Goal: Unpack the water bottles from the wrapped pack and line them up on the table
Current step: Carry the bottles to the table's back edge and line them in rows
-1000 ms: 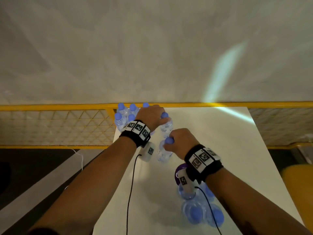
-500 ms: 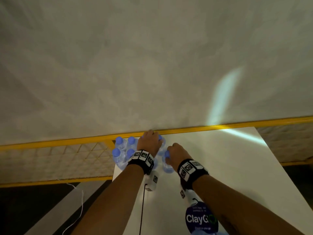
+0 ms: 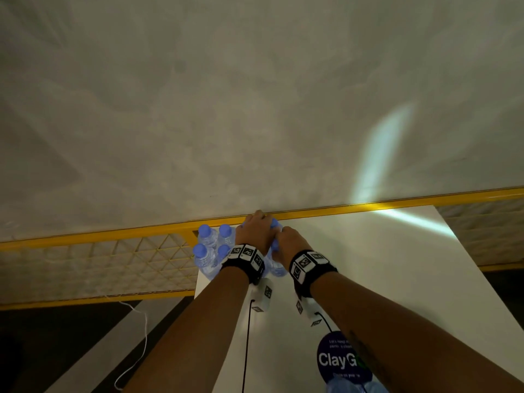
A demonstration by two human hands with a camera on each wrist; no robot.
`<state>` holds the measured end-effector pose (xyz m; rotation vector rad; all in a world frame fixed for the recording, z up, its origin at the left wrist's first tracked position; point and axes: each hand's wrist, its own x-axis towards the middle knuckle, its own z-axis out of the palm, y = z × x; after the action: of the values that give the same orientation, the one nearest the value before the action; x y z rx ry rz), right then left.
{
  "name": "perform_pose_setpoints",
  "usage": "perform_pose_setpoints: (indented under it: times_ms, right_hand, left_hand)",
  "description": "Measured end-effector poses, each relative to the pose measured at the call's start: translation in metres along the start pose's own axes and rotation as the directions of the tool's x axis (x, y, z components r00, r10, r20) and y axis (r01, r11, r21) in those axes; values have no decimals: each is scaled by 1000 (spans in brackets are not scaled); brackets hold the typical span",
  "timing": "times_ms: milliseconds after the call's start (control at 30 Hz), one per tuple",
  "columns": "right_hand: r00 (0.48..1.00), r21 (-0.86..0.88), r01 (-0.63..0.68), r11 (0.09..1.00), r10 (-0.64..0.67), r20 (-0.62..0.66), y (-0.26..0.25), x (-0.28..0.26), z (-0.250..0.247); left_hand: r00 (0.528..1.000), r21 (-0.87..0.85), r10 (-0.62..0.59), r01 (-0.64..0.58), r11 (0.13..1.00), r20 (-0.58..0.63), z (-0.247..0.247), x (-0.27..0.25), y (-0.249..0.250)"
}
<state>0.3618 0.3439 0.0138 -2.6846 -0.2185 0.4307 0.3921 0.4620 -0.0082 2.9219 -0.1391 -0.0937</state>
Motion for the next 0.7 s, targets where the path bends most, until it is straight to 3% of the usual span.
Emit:
perform_pose_setpoints:
  times_ms: [133, 233, 367, 467, 600, 700]
  right_hand:
    - [1000, 22, 5, 1000, -6, 8, 2, -10, -5]
    - [1000, 17, 19, 1000, -18, -10, 16, -39, -12]
    - [998, 85, 65, 994, -64, -17, 43, -107, -18]
    - [995, 123, 83, 989, -89, 41, 62, -170, -20]
    - [977, 19, 107, 994, -109, 184, 74, -249, -20]
    - [965, -40, 76, 996, -64, 256, 73, -300, -17]
  left_hand:
    - [1000, -9, 15, -15, 1000, 11, -4, -2, -3]
    - [998, -25, 25, -26, 999, -52, -14, -16, -6]
    - [968, -160, 165, -197, 967, -190, -29, -69, 10]
    - [953, -331, 296, -302, 894, -72, -27, -134, 37]
    - [872, -386, 477, -404, 829, 111, -14, -218, 80]
    - [818, -379, 529, -427, 821, 225, 0, -262, 101]
